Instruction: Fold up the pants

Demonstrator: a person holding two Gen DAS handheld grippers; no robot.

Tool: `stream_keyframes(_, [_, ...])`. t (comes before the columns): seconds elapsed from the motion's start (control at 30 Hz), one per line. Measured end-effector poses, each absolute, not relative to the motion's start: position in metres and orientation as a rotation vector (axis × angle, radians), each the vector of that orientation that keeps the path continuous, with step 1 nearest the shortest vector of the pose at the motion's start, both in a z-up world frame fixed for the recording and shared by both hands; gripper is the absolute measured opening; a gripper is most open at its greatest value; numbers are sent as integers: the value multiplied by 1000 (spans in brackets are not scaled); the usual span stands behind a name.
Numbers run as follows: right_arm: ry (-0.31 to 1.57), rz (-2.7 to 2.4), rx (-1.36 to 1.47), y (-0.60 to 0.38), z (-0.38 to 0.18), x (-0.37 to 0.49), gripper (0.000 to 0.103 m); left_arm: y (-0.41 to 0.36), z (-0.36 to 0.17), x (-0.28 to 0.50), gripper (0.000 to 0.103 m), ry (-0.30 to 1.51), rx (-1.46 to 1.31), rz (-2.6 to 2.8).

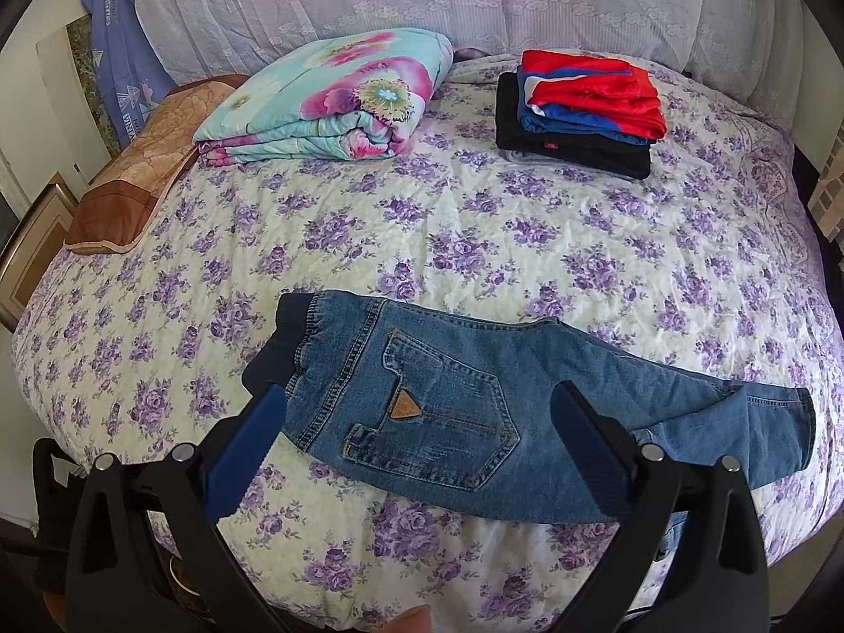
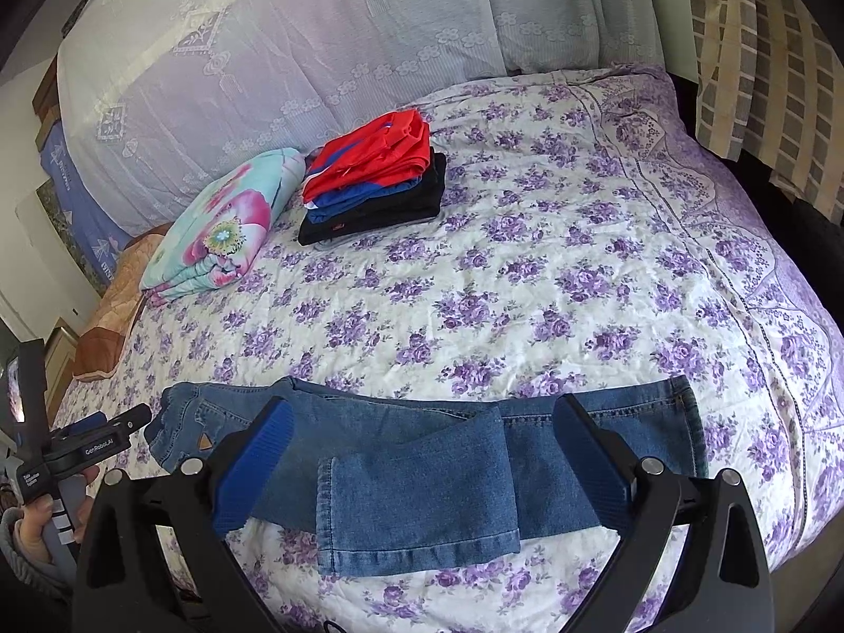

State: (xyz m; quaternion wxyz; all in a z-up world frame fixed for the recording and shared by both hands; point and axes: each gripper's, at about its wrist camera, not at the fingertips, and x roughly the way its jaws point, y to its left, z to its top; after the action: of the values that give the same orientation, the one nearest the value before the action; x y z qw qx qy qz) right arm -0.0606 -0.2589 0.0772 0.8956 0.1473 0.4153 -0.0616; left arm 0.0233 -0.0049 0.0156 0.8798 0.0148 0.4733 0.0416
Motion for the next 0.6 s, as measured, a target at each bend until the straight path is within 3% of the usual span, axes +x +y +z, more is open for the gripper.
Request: stream_keyframes(0.6, [859,-138,318,-258,76,-64,99,-11,14,27,98,990,34,72])
